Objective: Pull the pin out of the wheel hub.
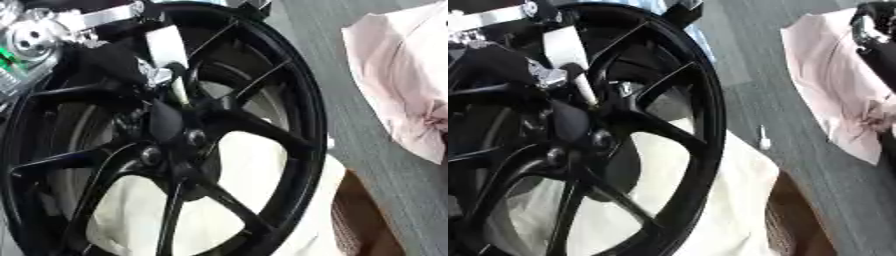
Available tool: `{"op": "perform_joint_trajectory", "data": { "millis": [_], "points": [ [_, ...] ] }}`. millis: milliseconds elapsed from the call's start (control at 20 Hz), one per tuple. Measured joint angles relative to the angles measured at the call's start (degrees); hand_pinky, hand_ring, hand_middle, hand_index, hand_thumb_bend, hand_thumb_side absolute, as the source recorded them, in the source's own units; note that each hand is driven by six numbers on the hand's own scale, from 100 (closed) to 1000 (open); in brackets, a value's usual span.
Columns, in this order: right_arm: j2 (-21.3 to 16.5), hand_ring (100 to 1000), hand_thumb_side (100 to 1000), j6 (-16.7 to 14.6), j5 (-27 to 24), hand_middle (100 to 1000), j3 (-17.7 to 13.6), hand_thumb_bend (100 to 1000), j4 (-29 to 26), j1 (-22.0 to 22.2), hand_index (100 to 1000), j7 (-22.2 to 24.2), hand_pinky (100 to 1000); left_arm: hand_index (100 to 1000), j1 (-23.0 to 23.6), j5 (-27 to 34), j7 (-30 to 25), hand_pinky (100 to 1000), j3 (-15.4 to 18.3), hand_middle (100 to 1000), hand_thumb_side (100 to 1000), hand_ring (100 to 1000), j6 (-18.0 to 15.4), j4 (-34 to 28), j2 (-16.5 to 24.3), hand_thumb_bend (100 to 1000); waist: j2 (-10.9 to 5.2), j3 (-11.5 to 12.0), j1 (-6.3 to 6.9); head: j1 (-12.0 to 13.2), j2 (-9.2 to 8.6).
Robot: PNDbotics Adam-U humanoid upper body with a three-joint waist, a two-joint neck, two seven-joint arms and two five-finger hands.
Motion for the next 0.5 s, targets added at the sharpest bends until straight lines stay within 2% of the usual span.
{"op": "perform_joint_trajectory", "data": {
  "millis": [500],
  "points": [
    [0.00,803,583,-0.03,-0.02,645,-0.30,100,0.00,0.24,764,-0.25,804,495,1.79,1.16,0.58,623,0.26,305,321,433,-0.07,-2.39,2.18,100,-0.30,0.03,-0.01,-0.03,0.00]
  ]
}}
